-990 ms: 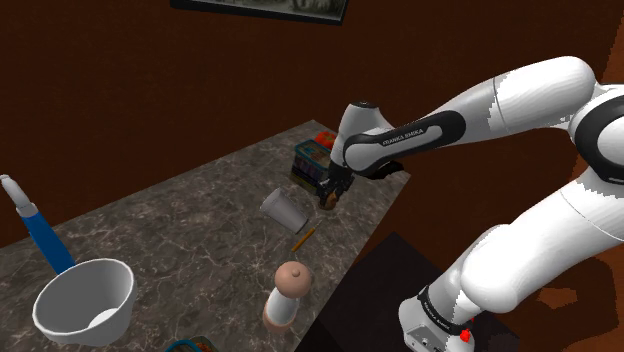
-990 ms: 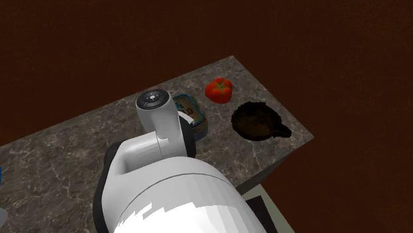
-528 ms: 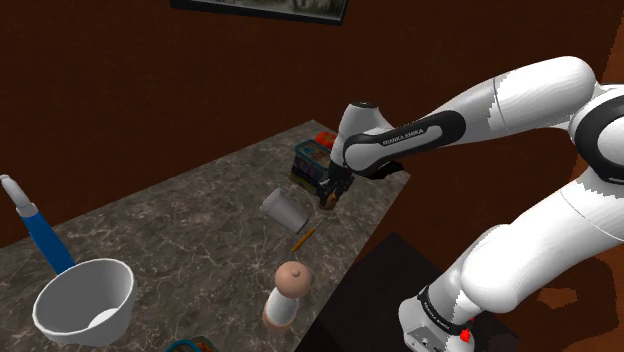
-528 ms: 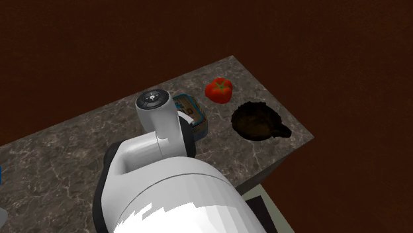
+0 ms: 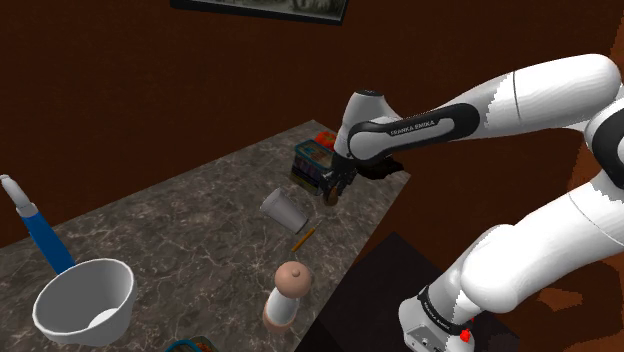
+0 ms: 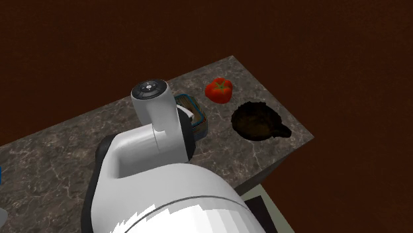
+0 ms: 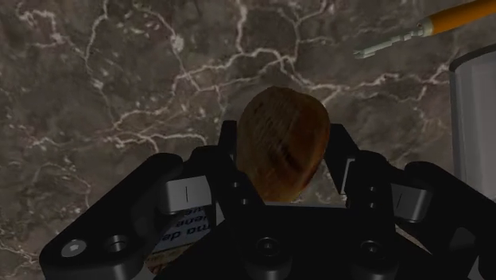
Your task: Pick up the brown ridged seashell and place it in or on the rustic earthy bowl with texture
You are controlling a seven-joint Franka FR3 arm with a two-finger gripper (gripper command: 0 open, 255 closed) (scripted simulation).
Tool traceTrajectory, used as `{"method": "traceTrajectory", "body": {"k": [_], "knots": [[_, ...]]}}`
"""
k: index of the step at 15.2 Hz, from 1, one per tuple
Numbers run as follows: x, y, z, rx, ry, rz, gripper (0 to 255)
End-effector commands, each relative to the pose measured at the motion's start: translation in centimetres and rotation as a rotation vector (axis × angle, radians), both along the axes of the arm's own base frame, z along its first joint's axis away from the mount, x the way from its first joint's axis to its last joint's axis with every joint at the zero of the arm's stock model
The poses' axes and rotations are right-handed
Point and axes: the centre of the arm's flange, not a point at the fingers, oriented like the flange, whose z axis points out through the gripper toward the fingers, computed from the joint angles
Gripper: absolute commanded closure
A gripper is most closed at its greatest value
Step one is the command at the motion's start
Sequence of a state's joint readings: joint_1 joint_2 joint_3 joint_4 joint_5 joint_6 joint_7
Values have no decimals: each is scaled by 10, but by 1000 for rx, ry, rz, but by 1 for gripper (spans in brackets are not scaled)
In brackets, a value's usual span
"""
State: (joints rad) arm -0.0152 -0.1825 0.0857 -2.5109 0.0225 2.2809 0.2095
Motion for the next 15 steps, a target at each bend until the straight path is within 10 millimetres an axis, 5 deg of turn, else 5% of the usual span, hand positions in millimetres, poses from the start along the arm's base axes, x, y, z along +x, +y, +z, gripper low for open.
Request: {"method": "traceTrajectory", "body": {"k": [1, 15], "knots": [[0, 1, 10, 0, 0, 0, 255], [0, 1, 84, 0, 0, 0, 255]]}}
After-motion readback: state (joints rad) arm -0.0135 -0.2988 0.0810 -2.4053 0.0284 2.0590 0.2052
